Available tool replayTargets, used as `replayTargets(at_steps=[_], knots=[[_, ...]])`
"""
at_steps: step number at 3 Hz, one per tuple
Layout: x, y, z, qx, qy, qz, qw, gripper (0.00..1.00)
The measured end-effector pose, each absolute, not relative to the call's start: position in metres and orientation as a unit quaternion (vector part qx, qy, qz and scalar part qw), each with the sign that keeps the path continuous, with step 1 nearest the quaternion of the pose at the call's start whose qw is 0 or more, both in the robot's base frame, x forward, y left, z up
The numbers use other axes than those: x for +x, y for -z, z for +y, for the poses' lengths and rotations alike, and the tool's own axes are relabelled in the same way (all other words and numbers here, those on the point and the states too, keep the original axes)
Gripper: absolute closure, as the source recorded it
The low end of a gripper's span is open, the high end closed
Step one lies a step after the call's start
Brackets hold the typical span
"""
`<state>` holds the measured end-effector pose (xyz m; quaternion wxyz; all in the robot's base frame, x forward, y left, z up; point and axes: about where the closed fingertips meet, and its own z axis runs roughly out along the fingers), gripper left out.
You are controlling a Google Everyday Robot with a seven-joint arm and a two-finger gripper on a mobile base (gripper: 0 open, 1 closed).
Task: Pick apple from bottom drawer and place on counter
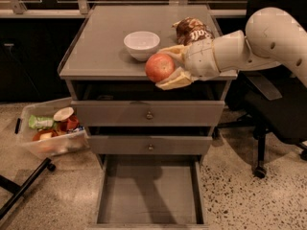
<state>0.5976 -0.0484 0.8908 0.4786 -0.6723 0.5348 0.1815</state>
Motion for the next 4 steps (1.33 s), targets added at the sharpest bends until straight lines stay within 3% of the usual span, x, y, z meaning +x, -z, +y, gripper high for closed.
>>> replayTargets(at_steps=[2,4], knots=[[0.606,-0.885,-0.054,-0.631,-0.204,0.570,0.485,1.00],[0.661,-0.854,-0.077,-0.488,-0.265,0.686,0.470,1.00]])
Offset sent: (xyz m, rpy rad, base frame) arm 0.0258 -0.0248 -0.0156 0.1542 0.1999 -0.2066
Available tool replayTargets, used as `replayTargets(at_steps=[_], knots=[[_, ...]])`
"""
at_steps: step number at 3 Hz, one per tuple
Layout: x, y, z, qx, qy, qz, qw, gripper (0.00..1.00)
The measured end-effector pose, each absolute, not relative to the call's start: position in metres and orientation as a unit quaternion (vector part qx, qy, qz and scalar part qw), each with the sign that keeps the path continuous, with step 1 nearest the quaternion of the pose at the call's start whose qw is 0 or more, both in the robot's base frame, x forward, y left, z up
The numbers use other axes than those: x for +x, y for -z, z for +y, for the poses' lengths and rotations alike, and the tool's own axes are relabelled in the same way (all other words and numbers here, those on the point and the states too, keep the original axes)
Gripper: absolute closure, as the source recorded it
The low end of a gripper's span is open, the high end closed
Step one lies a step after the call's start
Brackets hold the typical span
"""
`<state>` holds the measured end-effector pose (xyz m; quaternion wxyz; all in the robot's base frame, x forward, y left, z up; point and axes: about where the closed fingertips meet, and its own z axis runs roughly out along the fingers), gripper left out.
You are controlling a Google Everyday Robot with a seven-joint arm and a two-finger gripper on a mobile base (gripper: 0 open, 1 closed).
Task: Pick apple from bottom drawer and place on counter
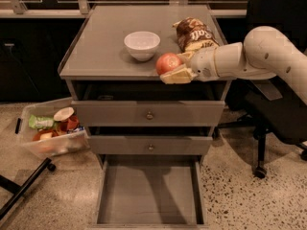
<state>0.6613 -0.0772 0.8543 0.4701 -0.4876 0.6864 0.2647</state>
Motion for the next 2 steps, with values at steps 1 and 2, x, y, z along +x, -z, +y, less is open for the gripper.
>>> replayTargets(at_steps=[1,2], knots=[[0.680,-0.850,-0.091,-0.434,-0.266,0.725,0.464,1.00],[0.693,-0.853,-0.101,-0.398,-0.252,0.746,0.470,1.00]])
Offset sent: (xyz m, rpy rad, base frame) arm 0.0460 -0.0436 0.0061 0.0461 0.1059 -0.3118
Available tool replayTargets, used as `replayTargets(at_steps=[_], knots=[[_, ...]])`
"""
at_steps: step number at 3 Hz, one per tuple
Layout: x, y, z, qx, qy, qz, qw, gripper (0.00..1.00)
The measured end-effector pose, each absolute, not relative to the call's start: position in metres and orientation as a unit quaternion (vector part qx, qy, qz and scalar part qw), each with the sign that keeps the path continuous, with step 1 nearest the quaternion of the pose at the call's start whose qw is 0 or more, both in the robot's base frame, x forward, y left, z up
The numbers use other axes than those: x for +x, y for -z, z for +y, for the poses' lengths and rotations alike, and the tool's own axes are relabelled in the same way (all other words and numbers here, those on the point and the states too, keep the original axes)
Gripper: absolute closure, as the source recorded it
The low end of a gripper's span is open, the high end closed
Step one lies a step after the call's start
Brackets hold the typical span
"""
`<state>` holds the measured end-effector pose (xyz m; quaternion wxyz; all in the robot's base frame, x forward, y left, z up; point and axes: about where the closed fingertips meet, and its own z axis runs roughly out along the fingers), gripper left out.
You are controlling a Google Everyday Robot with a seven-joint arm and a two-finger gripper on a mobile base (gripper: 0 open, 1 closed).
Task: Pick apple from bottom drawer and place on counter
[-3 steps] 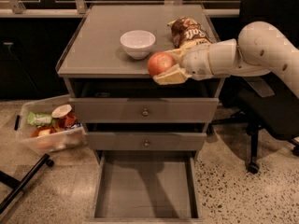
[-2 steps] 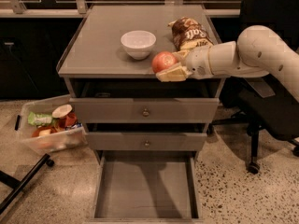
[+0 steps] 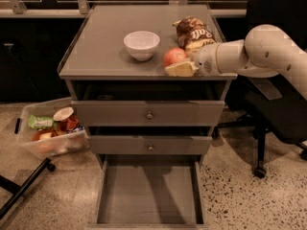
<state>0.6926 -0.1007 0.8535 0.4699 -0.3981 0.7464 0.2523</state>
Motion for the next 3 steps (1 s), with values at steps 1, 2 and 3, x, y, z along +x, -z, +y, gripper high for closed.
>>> replayTargets(at_steps=[1,2,3], knots=[[0.706,-0.860,-0.106,-0.380,-0.238,0.757,0.476,1.00],[0.722,-0.860,-0.102,-0.376,-0.238,0.762,0.470,1.00],[0.736,-0.851,-0.088,-0.375,-0.252,0.765,0.459,1.00]])
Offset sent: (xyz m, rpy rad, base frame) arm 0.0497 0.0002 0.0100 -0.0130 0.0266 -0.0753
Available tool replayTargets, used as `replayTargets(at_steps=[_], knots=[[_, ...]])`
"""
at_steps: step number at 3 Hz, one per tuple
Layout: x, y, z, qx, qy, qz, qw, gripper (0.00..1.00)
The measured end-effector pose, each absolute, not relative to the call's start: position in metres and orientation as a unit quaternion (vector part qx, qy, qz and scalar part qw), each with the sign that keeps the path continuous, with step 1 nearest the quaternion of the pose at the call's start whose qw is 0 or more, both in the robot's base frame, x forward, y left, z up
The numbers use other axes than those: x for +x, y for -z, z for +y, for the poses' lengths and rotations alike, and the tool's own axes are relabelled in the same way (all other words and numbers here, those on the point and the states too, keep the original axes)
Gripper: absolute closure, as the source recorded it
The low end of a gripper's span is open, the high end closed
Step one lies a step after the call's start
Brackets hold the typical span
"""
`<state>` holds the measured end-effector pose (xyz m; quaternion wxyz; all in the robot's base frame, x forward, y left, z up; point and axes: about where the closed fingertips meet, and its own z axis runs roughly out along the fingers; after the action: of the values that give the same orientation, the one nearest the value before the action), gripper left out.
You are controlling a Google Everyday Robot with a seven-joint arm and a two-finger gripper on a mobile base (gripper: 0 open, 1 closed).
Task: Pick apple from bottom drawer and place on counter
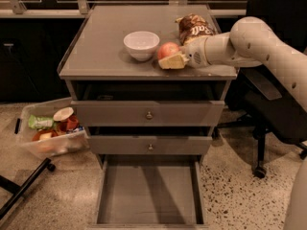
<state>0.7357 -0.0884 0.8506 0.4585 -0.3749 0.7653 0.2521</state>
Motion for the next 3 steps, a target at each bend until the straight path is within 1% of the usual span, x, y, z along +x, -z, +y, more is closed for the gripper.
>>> replayTargets(at_steps=[1,3], knots=[[0.7400,-0.8417,-0.0806,-0.371,-0.262,0.771,0.447,0.81],[0.7307,-0.8447,-0.0834,-0.365,-0.253,0.779,0.441,0.35]])
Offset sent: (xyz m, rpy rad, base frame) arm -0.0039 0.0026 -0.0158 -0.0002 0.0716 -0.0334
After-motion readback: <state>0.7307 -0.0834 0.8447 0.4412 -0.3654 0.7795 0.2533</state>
